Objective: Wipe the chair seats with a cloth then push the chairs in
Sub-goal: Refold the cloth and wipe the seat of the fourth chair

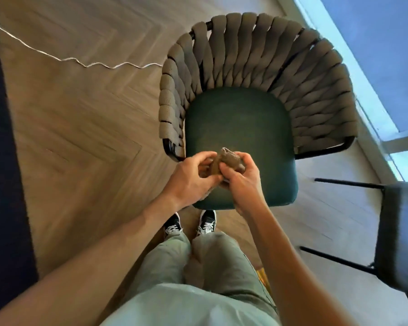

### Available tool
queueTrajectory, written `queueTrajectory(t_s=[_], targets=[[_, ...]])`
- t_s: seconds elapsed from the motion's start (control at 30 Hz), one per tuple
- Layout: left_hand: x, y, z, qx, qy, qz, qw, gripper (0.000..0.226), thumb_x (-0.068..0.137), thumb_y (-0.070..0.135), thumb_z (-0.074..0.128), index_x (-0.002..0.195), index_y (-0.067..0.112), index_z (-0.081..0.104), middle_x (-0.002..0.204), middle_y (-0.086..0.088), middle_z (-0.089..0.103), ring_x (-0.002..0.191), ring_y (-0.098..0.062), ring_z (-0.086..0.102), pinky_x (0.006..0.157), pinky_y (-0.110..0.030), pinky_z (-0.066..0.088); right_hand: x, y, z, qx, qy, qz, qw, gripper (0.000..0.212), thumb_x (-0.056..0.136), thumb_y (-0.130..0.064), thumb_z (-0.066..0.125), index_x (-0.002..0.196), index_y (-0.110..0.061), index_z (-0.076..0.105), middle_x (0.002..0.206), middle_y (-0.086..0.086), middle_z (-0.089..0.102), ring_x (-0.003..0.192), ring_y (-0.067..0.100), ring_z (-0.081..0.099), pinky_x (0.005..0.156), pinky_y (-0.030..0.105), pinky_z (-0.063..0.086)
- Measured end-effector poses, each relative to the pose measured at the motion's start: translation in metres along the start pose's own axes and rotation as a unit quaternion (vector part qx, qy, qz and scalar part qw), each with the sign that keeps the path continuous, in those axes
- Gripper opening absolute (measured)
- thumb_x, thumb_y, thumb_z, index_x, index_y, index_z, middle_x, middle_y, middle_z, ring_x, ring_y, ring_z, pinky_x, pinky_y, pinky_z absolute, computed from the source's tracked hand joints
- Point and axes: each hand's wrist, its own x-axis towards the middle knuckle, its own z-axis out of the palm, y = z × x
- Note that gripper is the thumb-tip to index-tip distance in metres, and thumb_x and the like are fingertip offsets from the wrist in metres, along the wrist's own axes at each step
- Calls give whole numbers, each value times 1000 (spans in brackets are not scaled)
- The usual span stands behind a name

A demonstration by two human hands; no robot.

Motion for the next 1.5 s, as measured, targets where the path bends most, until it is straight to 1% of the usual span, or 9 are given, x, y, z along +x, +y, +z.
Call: queueTrajectory(t_s=[0.17, 0.3, 0.43, 0.53, 0.7, 0.83, 1.1, 1.27, 1.5], targets=[[-43, 31, -5, 63, 22, 52, 996, 32, 80, 27, 76, 109, 23, 63, 100, 7, 69, 93, -2, 64, 80, -16, 53, -52, -17, -8, -15, -1, -15, 1000, 16, 86, -10, 68, 90, -19, 55, 95, 11, 66, 94, 30, 66, 83, 46, 57], [-60, 52, -11, 113, 27, 93, 989, 16, 83, 29, 73, 96, 28, 64, 89, 12, 68, 83, 2, 63, 70, -13, 51, -77, -35, -22, -103, -25, -85, 991, 23, 86, -16, 70, 104, -19, 55, 97, 3, 62, 84, 9, 60, 66, 14, 50], [-73, 62, -16, 126, -8, 101, 987, 12, 87, 28, 68, 98, 26, 63, 88, 12, 65, 85, -2, 62, 75, -18, 51, -88, -40, -33, -226, -63, -158, 959, 35, 83, -23, 74, 112, -30, 57, 126, -3, 41, 115, 10, 43, 89, 13, 43], [-77, 64, -22, 134, -52, 99, 985, 11, 91, 26, 63, 102, 25, 62, 91, 7, 67, 86, -5, 64, 82, -29, 56, -89, -48, -35, -258, -83, -176, 946, 30, 81, -25, 76, 108, -19, 63, 127, -4, 46, 111, 10, 48, 88, 16, 46], [-69, 74, -49, 69, -74, 91, 991, 17, 93, 27, 60, 110, 23, 59, 97, 0, 66, 91, -11, 65, 77, -27, 58, -81, -64, -21, -196, -93, -193, 957, 12, 86, -22, 70, 98, -21, 67, 90, -5, 67, 87, 10, 64, 75, 26, 56], [-45, 75, -88, 12, -63, 71, 995, 39, 78, 34, 72, 113, 20, 61, 104, -3, 65, 94, -16, 66, 73, -31, 60, -68, -80, 10, -154, -30, -198, 968, 15, 88, -26, 67, 102, -22, 65, 96, -7, 66, 93, 7, 63, 77, 23, 56], [28, 76, -195, -156, -61, 24, 986, 38, 64, 37, 84, 98, 30, 69, 109, -8, 66, 103, -25, 65, 70, -31, 56, -31, -133, 124, -15, 49, -150, 987, 5, 92, -25, 61, 97, -25, 62, 99, -3, 64, 94, 12, 63, 78, 31, 58], [58, 87, -265, -142, -84, 25, 986, 23, 87, 22, 68, 98, 42, 64, 113, -5, 60, 99, -20, 63, 62, -28, 55, -9, -165, 194, 51, 80, -85, 992, 9, 91, -29, 61, 99, -25, 60, 100, -2, 63, 94, 15, 63, 79, 33, 57], [108, 95, -332, -181, -138, -24, 973, 32, 85, 27, 69, 113, 39, 62, 127, -10, 53, 109, -26, 59, 68, -30, 55, 21, -187, 236, 142, 37, -12, 989, 33, 86, -18, 68, 116, -20, 54, 104, 2, 66, 83, 12, 71, 70, 28, 57]])
